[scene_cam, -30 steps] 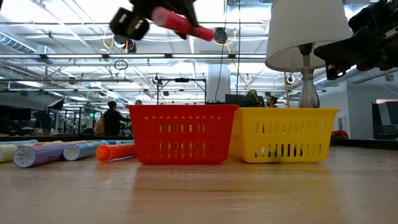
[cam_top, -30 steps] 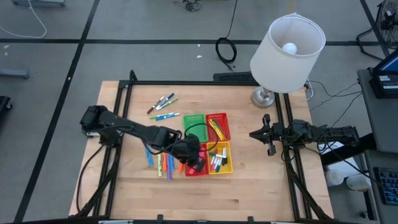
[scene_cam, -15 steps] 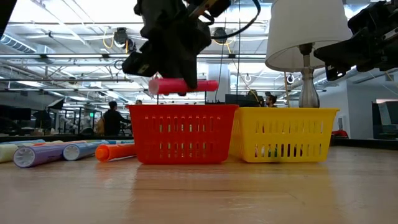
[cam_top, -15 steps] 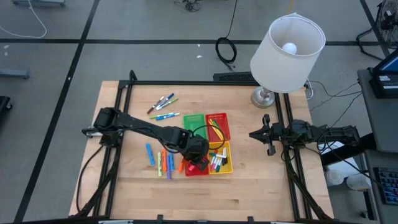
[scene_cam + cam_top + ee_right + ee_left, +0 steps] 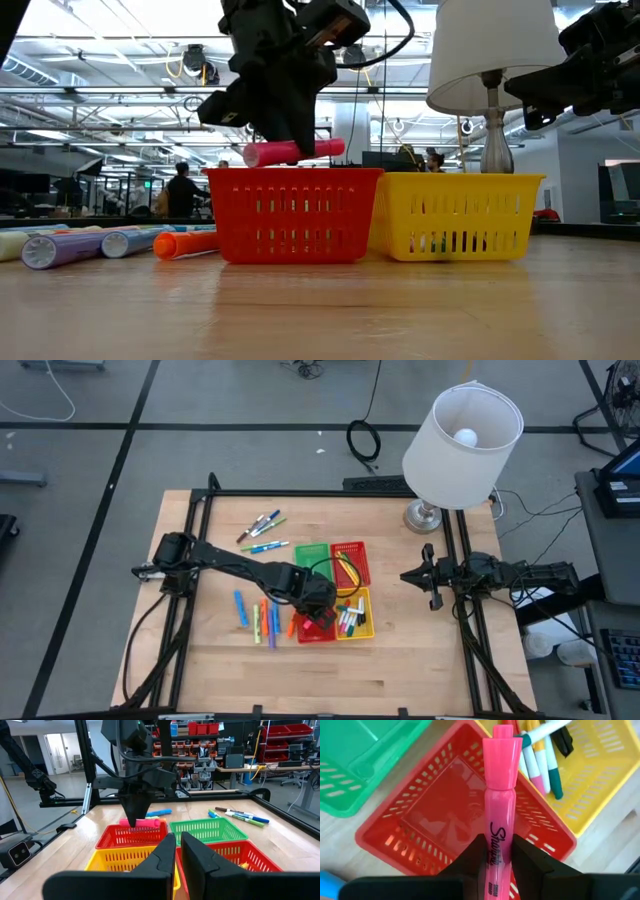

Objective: Pick & Place Markers
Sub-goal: Put the large pink highlighter into the bottom red bin, then put the large blue highlighter into the bottom red bin

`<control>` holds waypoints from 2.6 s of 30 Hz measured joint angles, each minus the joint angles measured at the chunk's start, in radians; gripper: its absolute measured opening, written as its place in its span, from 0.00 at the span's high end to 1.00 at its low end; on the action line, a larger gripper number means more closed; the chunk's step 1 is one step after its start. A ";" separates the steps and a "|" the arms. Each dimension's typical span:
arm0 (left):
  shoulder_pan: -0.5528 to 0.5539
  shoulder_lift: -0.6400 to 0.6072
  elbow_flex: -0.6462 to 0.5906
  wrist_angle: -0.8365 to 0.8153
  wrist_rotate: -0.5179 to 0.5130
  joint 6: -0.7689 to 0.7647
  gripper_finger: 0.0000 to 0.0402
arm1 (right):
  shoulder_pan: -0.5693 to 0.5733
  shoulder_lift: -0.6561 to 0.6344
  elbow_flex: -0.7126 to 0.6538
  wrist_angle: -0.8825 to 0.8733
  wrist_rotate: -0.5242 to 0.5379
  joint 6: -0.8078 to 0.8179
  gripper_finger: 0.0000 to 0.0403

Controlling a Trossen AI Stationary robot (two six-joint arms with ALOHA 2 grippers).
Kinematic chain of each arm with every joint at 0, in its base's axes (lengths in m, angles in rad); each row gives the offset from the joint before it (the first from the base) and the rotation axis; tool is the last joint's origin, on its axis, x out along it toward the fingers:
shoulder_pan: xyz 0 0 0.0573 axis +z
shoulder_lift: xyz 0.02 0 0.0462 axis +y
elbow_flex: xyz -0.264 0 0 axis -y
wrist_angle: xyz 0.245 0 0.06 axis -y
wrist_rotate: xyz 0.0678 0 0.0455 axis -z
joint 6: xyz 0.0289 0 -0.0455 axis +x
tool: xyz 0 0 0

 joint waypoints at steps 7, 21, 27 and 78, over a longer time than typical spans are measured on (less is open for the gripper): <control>-0.006 0.011 0.000 0.001 0.040 -0.014 0.81 | 0.000 0.000 0.000 0.000 0.000 0.000 0.96; -0.006 0.039 -0.001 0.006 0.068 0.001 0.81 | 0.000 0.000 0.000 0.000 0.000 0.000 0.96; -0.006 0.035 -0.001 0.004 0.069 0.011 0.81 | 0.000 0.000 0.000 0.000 0.000 0.000 0.96; -0.139 -0.222 0.000 -0.545 -0.079 -0.210 0.68 | 0.000 0.003 0.000 0.000 0.000 0.000 0.96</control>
